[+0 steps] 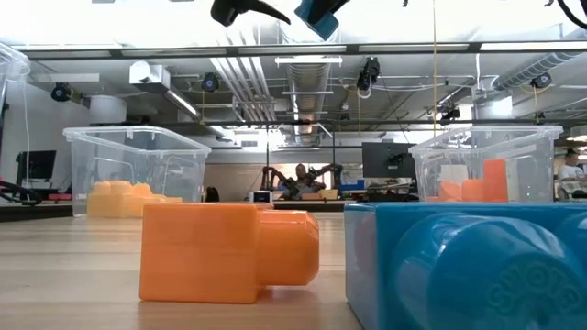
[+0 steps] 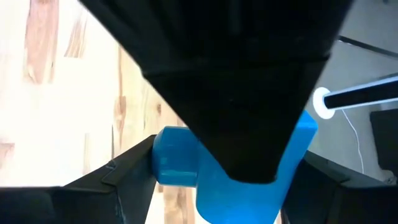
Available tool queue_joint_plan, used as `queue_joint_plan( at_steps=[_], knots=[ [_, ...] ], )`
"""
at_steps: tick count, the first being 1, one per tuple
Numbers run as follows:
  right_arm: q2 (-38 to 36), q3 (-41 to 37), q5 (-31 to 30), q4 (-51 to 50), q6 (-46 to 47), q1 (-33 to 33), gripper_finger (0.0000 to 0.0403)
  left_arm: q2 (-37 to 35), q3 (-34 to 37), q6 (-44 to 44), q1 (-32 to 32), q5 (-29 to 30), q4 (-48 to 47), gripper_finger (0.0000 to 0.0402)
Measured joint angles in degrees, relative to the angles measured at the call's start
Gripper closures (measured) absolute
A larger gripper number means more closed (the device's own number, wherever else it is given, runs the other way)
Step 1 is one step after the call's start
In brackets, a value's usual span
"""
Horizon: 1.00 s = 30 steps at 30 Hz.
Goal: Sort blocks
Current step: Put the top blue game piece into the bottom left transparent bin
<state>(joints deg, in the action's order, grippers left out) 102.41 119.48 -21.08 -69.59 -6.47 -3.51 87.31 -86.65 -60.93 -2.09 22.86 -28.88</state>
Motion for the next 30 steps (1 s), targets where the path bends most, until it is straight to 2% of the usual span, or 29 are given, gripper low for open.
queue_joint_plan(
  at_steps=[9, 14, 18, 22, 30],
  knots=[
    [0.02, -0.02, 0.04, -0.14, -0.91, -0.04, 0.0142, 0.76, 0.0, -0.12, 0.13, -2.06, 0.24, 0.0135],
    [0.04, -0.02, 0.04, 0.05, -0.92, -0.04, 0.0129, 0.77, 0.0, -0.13, 0.13, -2.34, 0.32, 0.0152],
    [0.11, -0.07, 0.04, 0.23, -0.94, -0.04, 0.0135, 0.78, 0.0, -0.13, 0.11, -2.41, 0.33, 0.0169],
    [0.13, -0.07, 0.04, 0.25, -1.1, -0.04, 0.0142, 0.8, 0.0, -0.11, 0.11, -2.43, 0.33, 0.0177],
    [0.13, -0.07, 0.04, 0.25, -1.1, -0.04, 0.0128, 0.85, 0.0, 0.01, 0.11, -2.43, 0.31, 0.0183]
  ],
)
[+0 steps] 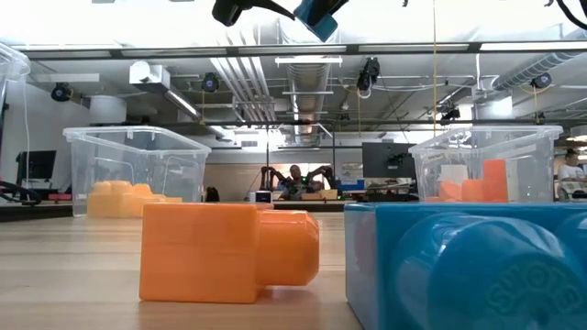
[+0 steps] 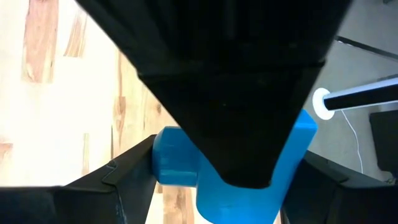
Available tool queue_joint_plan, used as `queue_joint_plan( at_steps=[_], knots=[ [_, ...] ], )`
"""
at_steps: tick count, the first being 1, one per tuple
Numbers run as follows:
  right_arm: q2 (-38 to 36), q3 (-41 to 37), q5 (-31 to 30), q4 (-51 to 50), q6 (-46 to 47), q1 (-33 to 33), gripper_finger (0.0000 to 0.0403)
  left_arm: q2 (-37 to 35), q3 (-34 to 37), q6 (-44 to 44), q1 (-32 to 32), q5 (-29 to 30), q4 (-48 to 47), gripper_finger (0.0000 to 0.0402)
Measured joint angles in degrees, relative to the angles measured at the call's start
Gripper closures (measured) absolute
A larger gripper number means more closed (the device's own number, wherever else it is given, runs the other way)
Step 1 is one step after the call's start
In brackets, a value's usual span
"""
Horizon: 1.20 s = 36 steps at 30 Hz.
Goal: Sort blocks
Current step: Put the top blue game piece into the bottom left transparent bin
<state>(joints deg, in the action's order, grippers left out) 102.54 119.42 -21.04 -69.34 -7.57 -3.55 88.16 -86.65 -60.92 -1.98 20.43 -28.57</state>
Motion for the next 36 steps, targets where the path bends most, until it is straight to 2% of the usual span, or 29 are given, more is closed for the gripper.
queue_joint_plan(
  at_steps=[6, 13, 20, 24, 29, 36],
  knots=[
    [0.02, 0.0, 0.0, 0.02, -0.63, 0.0, 0.0143, 0.0, 0.0, 0.45, 0.0, -0.02, -0.05, 0.0183],
    [0.02, 0.0, 0.0, 0.02, -0.65, 0.0, 0.0124, 0.02, 0.0, 1.07, 0.0, -0.17, -0.12, 0.0183],
    [0.0, 0.0, 0.04, 0.28, -0.05, 0.08, 0.0141, 0.02, 0.02, 0.76, -0.02, -1.92, -0.14, 0.0183],
    [0.01, 0.0, 0.12, 0.55, -0.24, 0.21, 0.0136, 0.02, 0.02, 0.43, -0.65, -1.86, -0.36, 0.0184],
    [0.0, 0.0, 0.24, 0.7, -0.2, 0.57, 0.0117, 0.04, 0.07, 0.43, -0.81, -1.95, -0.34, 0.0211],
    [0.07, 0.0, 0.0, 0.77, -0.08, 0.97, 0.0137, 0.07, 0.09, 1.05, -0.83, -2.03, -0.41, 0.0271]
  ],
)
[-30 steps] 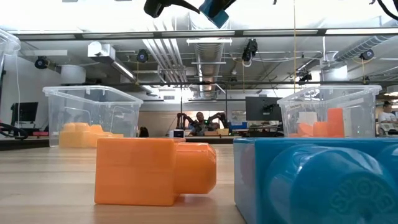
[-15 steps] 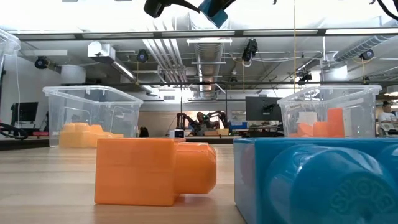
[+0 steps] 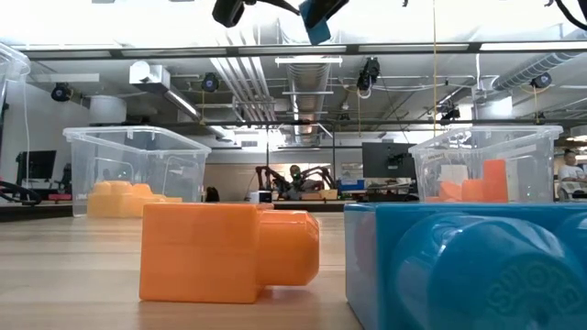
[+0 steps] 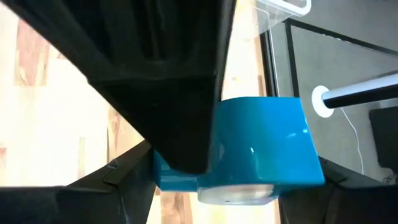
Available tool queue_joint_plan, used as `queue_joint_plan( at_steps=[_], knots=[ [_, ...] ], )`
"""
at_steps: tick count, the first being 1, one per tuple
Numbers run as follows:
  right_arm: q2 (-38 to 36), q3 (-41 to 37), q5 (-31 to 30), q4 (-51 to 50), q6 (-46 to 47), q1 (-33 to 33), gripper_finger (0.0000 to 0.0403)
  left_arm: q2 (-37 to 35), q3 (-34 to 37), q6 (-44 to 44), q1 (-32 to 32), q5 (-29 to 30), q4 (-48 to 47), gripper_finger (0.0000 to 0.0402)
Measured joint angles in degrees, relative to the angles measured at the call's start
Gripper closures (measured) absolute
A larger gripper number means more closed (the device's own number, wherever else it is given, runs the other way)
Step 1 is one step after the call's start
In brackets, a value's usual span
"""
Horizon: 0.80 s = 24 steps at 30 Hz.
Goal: Sort blocks
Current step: Put the top blue game piece into the bottom left transparent bin, then put the top right blue game piece into the bottom left transparent bin
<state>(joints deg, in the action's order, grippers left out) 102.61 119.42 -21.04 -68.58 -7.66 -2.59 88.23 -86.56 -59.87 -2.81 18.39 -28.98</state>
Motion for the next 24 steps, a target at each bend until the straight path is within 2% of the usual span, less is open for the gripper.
queue_joint_plan(
  at_steps=[3, 10, 14, 19, 24],
  knots=[
    [0.0, 0.0, -0.02, -0.24, 0.34, 0.02, 0.014, -0.08, 0.04, 0.86, 0.02, 0.02, -0.17, 0.03],
    [0.0, 0.0, 0.0, 0.93, 1.52, 0.02, 0.0111, -0.74, 0.04, 0.91, -0.02, -0.99, -0.5, 0.0362],
    [0.0, 0.0, 0.0, 0.7, 1.65, 0.0, 0.011, -0.74, 0.04, 0.91, 0.0, -0.94, -0.33, 0.0388],
    [0.0, 0.0, 0.0, 0.43, 1.31, 0.0, 0.0132, -0.74, 0.04, 0.91, 0.0, -0.75, -0.39, 0.0401],
    [0.0, -0.13, 0.0, 0.18, 1.09, 0.0, 0.0187, -0.74, 0.04, 0.91, 0.0, -0.51, -0.45, 0.04]
  ],
)
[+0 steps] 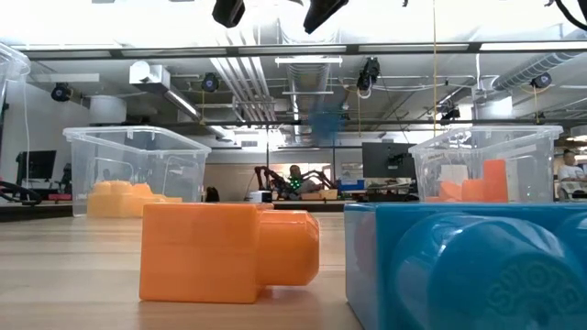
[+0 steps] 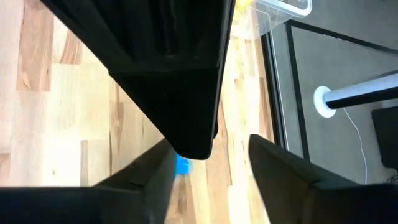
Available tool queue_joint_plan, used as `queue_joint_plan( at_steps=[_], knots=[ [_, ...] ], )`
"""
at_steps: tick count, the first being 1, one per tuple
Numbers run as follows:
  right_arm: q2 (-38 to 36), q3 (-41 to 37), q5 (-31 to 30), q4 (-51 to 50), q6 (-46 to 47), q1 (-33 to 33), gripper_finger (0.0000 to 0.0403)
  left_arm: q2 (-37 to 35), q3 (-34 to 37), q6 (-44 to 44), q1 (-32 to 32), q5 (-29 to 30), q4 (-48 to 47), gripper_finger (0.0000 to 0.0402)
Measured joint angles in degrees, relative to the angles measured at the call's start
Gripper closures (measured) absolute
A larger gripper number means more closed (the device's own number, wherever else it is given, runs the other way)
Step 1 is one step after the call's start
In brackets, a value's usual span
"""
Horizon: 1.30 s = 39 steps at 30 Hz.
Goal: Sort blocks
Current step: Put the top right blue game piece into the bottom left transparent bin
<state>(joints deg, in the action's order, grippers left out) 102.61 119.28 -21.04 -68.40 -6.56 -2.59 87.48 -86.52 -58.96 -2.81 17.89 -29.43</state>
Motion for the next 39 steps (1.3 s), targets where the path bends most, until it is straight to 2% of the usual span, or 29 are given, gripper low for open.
queue_joint_plan(
  at_steps=[7, 11, 13, 17, 25, 33, 35, 39],
  knots=[
    [0.0, -0.13, 0.02, -1.5, 0.6, 0.0, 0.03, -0.34, 0.0, 0.54, 0.02, -1.34, -0.82, 0.04],
    [-0.02, 0.11, 0.18, -4.14, 4.61, 0.46, 0.0366, -1.72, 0.02, 1.59, -0.41, -2.51, -4.08, 0.04],
    [-0.02, -0.08, 0.42, -4.67, 6.74, 1.07, 0.0386, -2.76, 0.02, 1.62, -0.52, -2.53, -5.92, 0.04],
    [-0.02, -0.44, 1.54, -5.16, 10.5, 2.97, 0.039, -5.88, 0.01, 1.88, -0.52, -2.42, -9.21, 0.04],
    [1.3, -0.5, 10.91, -1.38, 19.86, 12.8, 0.039, -14.76, 0.0, 3.41, -0.52, 3.07, -15.3, 0.04],
    [11.65, 0.16, 13.59, 8.43, 30.64, 24.68, 0.039, -22.8, 0.0, 6.04, -0.76, 9.24, -18.4, 0.04],
    [15.0, 2.81, 14.8, 8.94, 33.57, 27.18, 0.039, -24.48, -0.02, 6.55, -0.76, 11.53, -18.64, 0.04],
    [22.35, 9.5, 21.34, 7.48, 38.25, 31.31, 0.039, -26.81, -0.02, 7.82, -0.74, 15.66, -18.73, 0.04]
  ],
)
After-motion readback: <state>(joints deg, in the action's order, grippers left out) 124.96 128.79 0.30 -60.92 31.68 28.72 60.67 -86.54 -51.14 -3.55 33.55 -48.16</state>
